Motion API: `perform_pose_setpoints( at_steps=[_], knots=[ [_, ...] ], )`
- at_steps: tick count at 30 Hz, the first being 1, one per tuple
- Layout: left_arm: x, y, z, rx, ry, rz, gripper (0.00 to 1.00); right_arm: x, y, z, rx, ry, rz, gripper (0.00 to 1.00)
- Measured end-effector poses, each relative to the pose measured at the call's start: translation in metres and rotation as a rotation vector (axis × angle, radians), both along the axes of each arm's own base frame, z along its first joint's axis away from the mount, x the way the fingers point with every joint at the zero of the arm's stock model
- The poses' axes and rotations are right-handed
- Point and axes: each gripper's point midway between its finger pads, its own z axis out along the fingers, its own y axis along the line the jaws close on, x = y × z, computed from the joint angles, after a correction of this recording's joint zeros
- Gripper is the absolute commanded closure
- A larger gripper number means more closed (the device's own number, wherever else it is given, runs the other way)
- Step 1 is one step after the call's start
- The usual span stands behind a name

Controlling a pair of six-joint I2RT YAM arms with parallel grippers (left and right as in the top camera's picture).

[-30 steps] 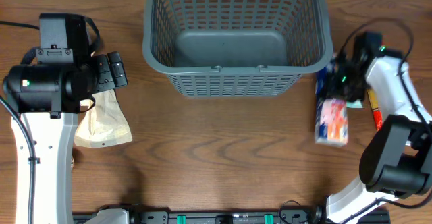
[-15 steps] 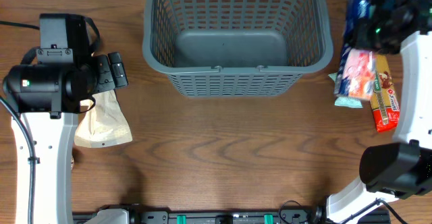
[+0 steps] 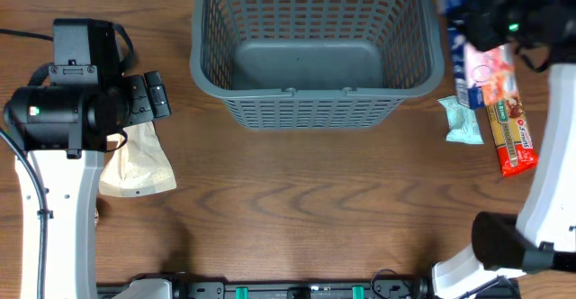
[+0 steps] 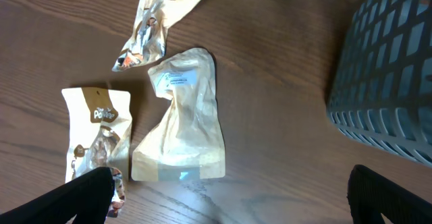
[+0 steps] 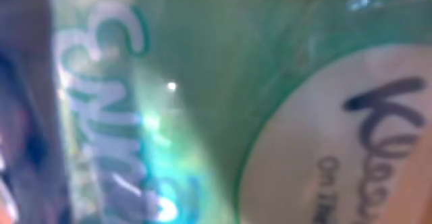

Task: Pack container
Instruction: 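Lift the tissue pack and carry it left into the basket, then open the right gripper in the basket and withdraw to the right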

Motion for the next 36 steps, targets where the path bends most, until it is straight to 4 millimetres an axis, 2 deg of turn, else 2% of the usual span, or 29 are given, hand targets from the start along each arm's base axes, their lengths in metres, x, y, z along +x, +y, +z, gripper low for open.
perform_pose_setpoints(
  at_steps=[4,8,12,16,19,24,25,28,33,36],
  knots=[
    [-0.003,0.0,-0.001,0.0,0.013,0.0,0.0,-0.015,0.061,0.023,-0.109,-0.137,0.289,0.99],
    [-0.005,0.0,-0.003,0.0,0.025,0.0,0.0,-0.027,0.101,0.038,-0.207,-0.254,0.495,0.99],
    [-0.006,0.0,-0.003,0.0,0.028,0.0,0.0,-0.033,0.124,0.036,-0.285,-0.308,0.643,0.99],
    [-0.006,0.0,-0.003,0.0,0.029,0.0,0.0,-0.025,0.141,0.016,-0.337,-0.297,0.761,0.99],
    [-0.006,0.0,-0.003,0.0,0.029,0.0,0.0,-0.009,0.151,-0.02,-0.344,-0.214,0.82,0.99],
    [-0.006,0.0,-0.003,0.0,0.029,0.0,0.0,0.019,0.167,-0.109,-0.329,0.009,0.895,0.99],
    [-0.006,0.0,-0.003,0.0,0.029,0.0,0.0,0.023,0.171,-0.13,-0.324,0.058,0.91,0.99],
    [-0.006,0.0,-0.003,0.0,0.029,0.0,0.0,0.03,0.181,-0.175,-0.311,0.161,0.943,0.99],
    [-0.006,0.0,-0.003,0.0,0.029,0.0,0.0,0.023,0.196,-0.23,-0.292,0.307,0.997,0.99],
    [-0.006,0.0,-0.003,0.0,0.029,0.0,0.0,0.015,0.205,-0.249,-0.285,0.361,1.025,0.99]
  ],
)
